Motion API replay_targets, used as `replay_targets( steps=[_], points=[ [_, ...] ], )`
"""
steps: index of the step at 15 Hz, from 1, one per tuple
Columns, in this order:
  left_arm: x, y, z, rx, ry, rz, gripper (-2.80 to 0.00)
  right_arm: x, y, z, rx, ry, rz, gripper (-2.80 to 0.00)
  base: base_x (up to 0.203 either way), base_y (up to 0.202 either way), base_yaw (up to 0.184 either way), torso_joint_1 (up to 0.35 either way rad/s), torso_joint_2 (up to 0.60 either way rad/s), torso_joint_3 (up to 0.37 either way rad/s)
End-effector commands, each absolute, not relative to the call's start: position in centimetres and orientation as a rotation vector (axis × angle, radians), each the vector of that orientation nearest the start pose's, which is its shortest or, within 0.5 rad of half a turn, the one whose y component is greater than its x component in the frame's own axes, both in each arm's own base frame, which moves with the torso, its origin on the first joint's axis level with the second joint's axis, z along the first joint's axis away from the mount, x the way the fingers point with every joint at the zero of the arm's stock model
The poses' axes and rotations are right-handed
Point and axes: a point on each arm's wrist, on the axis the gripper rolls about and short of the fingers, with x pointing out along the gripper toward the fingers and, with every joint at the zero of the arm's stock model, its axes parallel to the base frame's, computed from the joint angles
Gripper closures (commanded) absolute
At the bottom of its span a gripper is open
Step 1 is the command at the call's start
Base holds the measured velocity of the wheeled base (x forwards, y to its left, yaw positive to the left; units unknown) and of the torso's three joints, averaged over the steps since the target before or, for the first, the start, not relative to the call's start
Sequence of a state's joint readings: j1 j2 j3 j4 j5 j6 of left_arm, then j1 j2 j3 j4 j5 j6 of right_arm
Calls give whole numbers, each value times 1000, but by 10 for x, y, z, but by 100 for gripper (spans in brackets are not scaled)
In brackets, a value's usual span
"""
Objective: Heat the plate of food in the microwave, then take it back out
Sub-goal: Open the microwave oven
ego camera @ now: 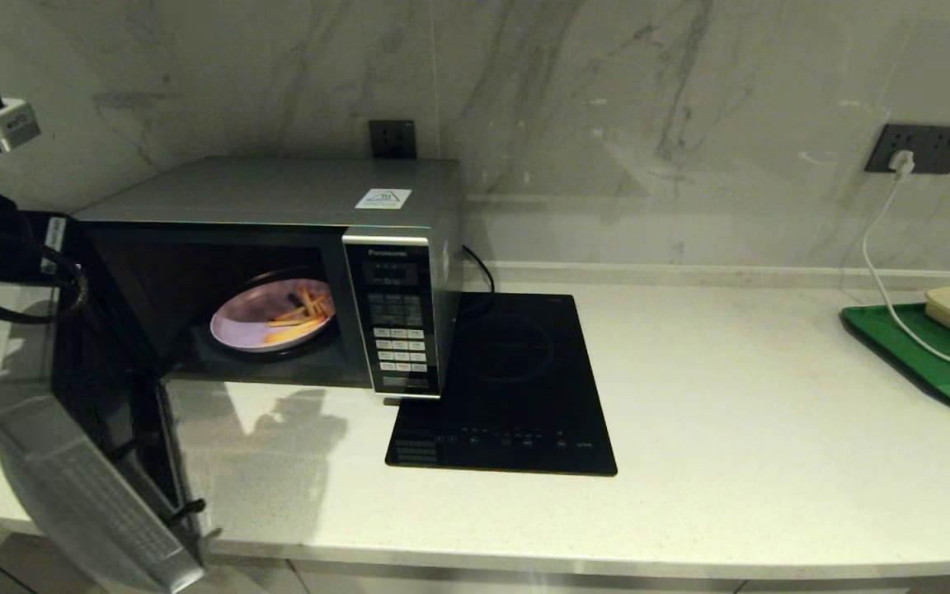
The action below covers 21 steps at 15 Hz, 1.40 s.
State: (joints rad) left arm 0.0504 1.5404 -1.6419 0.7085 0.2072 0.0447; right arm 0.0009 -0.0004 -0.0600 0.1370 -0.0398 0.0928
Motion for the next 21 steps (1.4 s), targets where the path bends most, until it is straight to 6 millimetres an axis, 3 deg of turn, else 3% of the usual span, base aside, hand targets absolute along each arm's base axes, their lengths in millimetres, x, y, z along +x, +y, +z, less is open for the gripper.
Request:
replay_targets(
  steps=[1,6,10,17,21],
  points=[
    [230,16,343,89,574,236,0,-28,-1,78,92,76,-42,0,0,0,0,0,0,0],
    [229,4,343,103,568,189,0,-28,-1,78,92,76,-42,0,0,0,0,0,0,0],
    [234,4,330,96,622,183,0,-28,-1,78,92,76,-42,0,0,0,0,0,0,0],
    [243,2,304,-221,706,202,0,-28,-1,78,92,76,-42,0,0,0,0,0,0,0],
    [252,13,289,-270,755,253,0,-28,-1,78,92,76,-42,0,0,0,0,0,0,0]
  ],
)
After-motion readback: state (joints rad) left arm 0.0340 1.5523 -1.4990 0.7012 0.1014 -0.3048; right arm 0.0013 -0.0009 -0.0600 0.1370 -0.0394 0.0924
